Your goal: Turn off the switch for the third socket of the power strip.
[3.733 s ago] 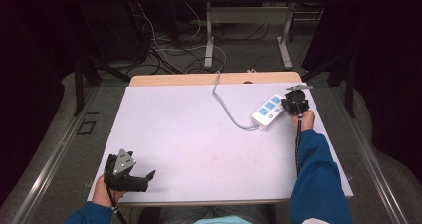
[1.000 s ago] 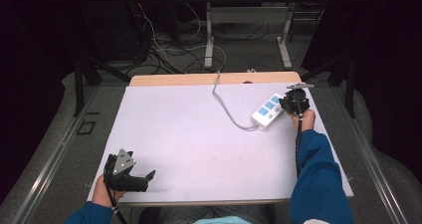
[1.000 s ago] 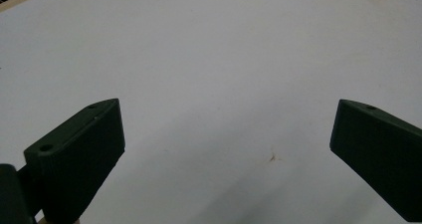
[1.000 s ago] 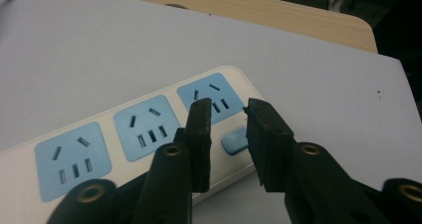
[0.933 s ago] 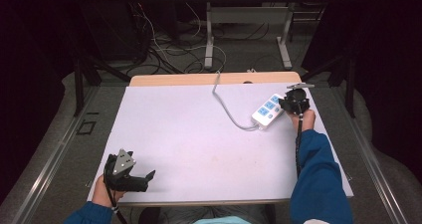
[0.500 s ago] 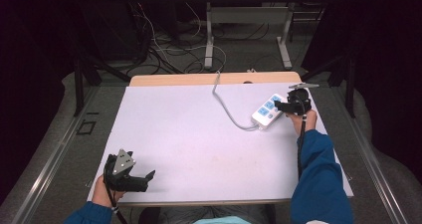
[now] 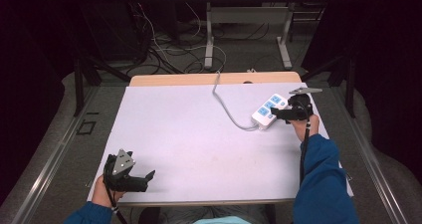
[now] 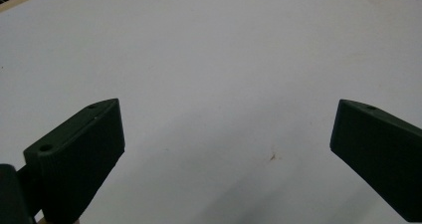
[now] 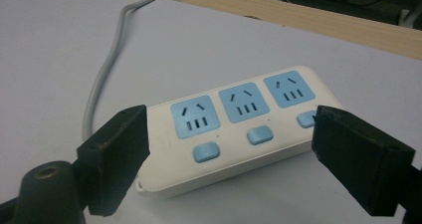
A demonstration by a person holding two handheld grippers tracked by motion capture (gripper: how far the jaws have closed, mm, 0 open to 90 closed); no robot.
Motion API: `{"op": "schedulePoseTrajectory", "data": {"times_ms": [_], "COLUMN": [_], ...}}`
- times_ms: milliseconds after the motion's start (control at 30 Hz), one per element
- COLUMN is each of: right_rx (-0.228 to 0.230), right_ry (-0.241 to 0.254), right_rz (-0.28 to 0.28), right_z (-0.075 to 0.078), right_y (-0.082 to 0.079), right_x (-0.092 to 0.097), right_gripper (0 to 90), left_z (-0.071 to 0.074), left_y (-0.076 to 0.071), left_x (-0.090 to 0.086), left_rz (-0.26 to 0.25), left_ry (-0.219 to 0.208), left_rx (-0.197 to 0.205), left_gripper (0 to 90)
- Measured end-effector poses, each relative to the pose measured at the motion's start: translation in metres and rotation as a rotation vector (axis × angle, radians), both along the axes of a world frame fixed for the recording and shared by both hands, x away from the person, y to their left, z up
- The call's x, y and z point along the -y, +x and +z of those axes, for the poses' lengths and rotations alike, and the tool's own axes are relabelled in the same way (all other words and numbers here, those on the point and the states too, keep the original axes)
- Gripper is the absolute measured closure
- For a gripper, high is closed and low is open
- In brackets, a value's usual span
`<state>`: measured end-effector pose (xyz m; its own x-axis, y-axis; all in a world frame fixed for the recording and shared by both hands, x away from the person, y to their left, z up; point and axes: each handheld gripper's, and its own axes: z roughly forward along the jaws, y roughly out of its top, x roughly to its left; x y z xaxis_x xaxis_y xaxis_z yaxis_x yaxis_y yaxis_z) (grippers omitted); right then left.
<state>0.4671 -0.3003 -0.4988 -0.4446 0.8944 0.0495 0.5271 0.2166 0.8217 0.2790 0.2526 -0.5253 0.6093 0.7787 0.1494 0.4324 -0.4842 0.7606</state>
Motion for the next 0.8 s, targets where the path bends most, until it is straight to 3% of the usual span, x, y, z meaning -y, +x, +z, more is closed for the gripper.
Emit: {"op": "schedulePoseTrajectory", "data": {"times_ms": [367, 800], "right_rx": [-0.018, 0.004], "right_ry": [-0.004, -0.027], "right_rz": [0.073, 0.146], "right_z": [0.003, 0.005], "right_y": [-0.022, -0.049], "right_x": [-0.011, -0.027], "right_gripper": [2.8, 1.0], "left_z": [0.000, 0.000], "left_y": [0.000, 0.000], "left_x": [0.000, 0.000], "left_rz": [-0.002, -0.002], "left_ry": [0.002, 0.001], "left_rx": [-0.001, -0.001], "left_gripper": [0.6, 0.6]}}
